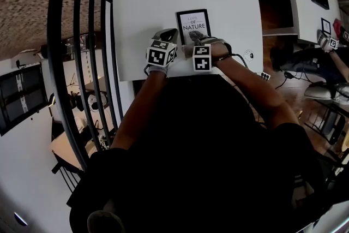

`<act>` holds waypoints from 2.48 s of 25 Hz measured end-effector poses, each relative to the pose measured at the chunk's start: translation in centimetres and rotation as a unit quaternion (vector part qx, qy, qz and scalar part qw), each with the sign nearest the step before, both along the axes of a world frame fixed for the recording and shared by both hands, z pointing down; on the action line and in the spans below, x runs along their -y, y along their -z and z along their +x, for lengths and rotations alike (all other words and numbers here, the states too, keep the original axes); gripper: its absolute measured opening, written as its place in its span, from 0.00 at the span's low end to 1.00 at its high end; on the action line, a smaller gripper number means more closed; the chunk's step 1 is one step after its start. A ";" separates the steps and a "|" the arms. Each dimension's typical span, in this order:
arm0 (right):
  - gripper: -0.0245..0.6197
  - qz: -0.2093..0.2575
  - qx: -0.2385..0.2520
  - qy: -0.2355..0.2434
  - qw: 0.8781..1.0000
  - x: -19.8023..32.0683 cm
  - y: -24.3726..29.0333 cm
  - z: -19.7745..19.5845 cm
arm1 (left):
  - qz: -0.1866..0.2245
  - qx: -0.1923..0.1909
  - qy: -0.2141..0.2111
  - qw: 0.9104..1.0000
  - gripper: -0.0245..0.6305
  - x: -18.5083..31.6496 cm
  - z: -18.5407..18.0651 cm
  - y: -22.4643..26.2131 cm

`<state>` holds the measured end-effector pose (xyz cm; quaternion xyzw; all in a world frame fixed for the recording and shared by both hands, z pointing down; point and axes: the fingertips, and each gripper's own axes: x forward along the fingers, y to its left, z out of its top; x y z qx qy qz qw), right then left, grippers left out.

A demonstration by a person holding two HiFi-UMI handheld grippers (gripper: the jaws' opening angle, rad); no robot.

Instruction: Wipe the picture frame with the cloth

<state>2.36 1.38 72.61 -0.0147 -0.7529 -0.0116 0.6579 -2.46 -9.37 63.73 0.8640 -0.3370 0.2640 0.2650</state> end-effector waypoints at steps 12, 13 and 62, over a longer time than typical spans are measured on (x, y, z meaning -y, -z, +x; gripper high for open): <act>0.24 -0.016 -0.025 -0.089 0.996 -0.2 -0.4 9.1 | -0.004 0.003 -0.020 1.000 0.04 -0.2 1.4 -0.4; 0.24 -0.018 -0.028 -0.095 0.995 -0.2 -0.4 9.8 | -0.004 0.003 -0.021 1.000 0.04 -0.2 1.4 -0.4; 0.24 0.176 0.617 -0.261 0.721 13.1 36.9 2.9 | 0.300 -0.197 -0.049 0.932 0.04 2.3 4.0 28.8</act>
